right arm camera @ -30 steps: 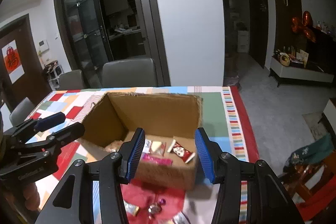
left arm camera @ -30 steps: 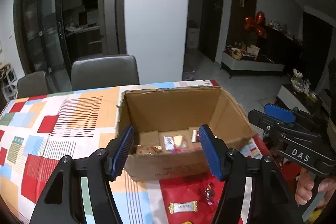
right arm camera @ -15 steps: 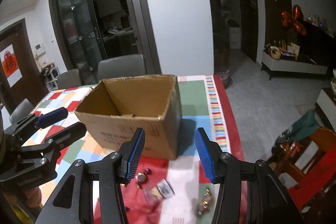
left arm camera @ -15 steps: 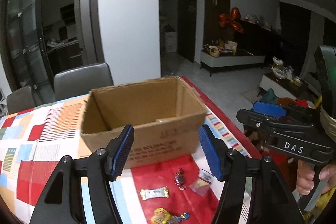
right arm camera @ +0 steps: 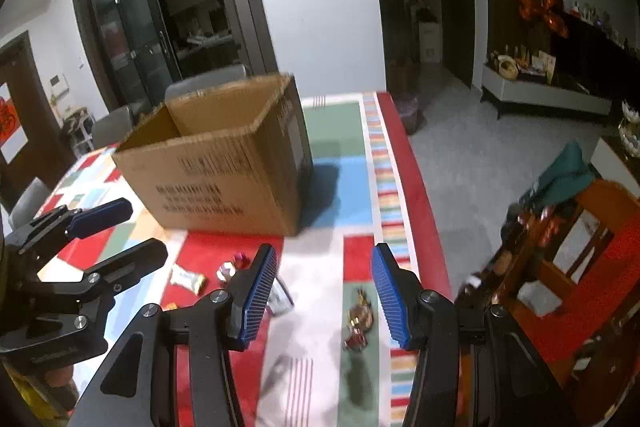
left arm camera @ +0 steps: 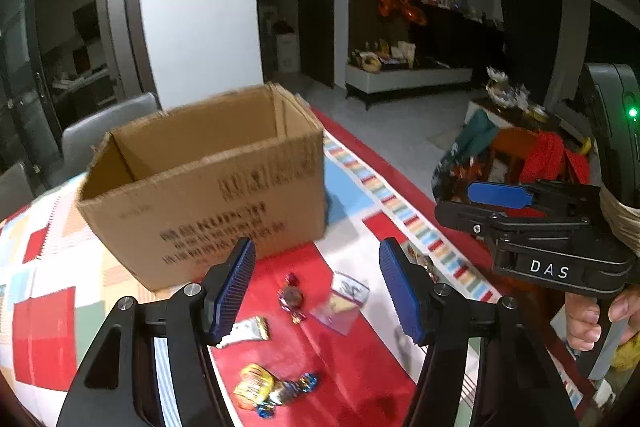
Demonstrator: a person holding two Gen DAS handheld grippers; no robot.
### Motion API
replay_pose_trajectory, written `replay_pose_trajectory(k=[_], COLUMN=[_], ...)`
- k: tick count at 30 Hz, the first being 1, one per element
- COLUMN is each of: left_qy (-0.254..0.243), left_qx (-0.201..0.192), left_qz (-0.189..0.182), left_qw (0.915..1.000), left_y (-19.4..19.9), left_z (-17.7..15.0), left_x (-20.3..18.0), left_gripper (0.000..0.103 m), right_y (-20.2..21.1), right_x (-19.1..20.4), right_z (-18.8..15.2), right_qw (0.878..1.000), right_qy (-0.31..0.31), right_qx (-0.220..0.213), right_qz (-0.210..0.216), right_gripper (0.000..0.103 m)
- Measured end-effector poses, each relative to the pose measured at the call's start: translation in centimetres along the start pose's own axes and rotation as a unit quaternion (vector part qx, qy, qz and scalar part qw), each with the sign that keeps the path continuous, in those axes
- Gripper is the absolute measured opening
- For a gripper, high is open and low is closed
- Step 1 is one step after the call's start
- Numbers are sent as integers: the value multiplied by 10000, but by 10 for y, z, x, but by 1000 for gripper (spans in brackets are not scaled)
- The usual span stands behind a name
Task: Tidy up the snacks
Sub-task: 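Move both open tools back toward the remaining snacks on the table, then grasp the white-and-purple packet with the left tool while the right tool grasps the gold wrapped candy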
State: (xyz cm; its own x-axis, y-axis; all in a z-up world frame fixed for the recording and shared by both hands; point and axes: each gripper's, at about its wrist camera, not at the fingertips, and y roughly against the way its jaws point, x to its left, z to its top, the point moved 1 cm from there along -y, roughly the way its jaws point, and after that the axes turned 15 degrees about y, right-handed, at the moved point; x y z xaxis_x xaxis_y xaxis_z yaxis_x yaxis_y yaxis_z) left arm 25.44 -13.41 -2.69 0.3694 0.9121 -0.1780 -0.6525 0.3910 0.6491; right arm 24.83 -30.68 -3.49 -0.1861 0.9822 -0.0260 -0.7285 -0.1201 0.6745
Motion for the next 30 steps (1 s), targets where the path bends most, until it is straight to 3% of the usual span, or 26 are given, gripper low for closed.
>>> replay_pose_trajectory(k=[14, 21, 30], left_qy=[-161, -259, -386], left_qx=[841, 1331, 1556], left_qz=[-290, -478, -409], left_qw=[9959, 9896, 9862], left_y=[-51, -80, -104], left_z=[-34, -41, -42], left_x=[-5, -5, -5], left_gripper=[61, 59, 58], right_y=[-31, -48, -62], right_x=[-6, -10, -11], right_z=[-51, -62, -64], right_qw=[9971, 9951, 9940], right_qy=[-252, -348, -447], right_qx=[712, 910, 980], right_qz=[118, 137, 184], right_gripper=[51, 50, 46])
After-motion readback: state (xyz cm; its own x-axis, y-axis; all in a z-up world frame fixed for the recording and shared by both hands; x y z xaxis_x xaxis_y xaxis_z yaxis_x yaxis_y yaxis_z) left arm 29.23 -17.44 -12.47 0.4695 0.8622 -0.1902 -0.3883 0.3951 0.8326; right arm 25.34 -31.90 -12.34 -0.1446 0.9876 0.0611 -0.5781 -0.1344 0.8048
